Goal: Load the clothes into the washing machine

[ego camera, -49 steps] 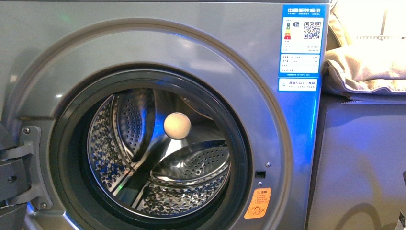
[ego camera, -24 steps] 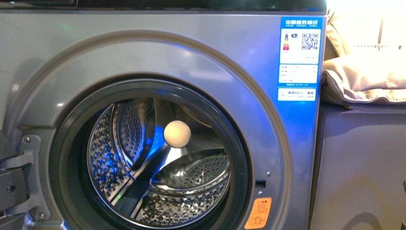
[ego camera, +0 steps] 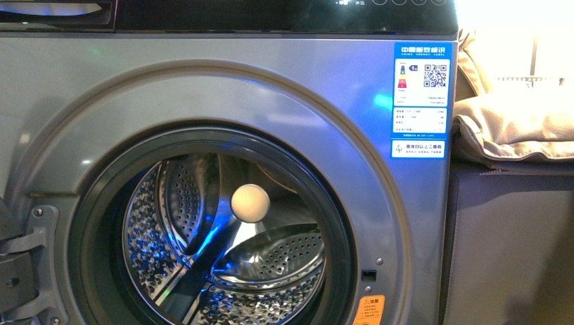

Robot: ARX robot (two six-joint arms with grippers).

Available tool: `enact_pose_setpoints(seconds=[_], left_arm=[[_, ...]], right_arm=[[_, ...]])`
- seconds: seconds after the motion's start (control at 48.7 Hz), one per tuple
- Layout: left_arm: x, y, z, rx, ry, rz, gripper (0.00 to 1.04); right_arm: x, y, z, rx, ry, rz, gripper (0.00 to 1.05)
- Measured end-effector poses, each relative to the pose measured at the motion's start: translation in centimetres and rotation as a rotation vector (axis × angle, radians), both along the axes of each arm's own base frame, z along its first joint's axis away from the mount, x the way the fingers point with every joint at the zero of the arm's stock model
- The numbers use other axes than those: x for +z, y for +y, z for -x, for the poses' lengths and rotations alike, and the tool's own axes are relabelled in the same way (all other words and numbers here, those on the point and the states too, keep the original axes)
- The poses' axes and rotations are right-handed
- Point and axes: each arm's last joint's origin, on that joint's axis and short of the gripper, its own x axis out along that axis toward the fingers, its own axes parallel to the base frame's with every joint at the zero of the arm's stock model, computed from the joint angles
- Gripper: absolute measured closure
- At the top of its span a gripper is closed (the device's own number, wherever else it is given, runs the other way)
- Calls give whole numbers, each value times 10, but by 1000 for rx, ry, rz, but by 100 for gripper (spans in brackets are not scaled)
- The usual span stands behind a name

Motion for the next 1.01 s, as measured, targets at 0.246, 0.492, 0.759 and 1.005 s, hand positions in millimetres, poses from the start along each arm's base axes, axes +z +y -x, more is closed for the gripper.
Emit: enact_pose_setpoints(seconds=[0.246,0.492,0.759,1.005], left_arm=[[0,0,0,0,0,0,6],[0,0,0,0,0,0,6],[0,0,0,0,0,0,6],[0,0,0,0,0,0,6]], right_arm=[[100,37,9,200,-83,-48,99],[167,99,15,381,-96,-45,99],[191,156,11,500,-77,-40,99],[200,214,23,637,-67,-40,99]])
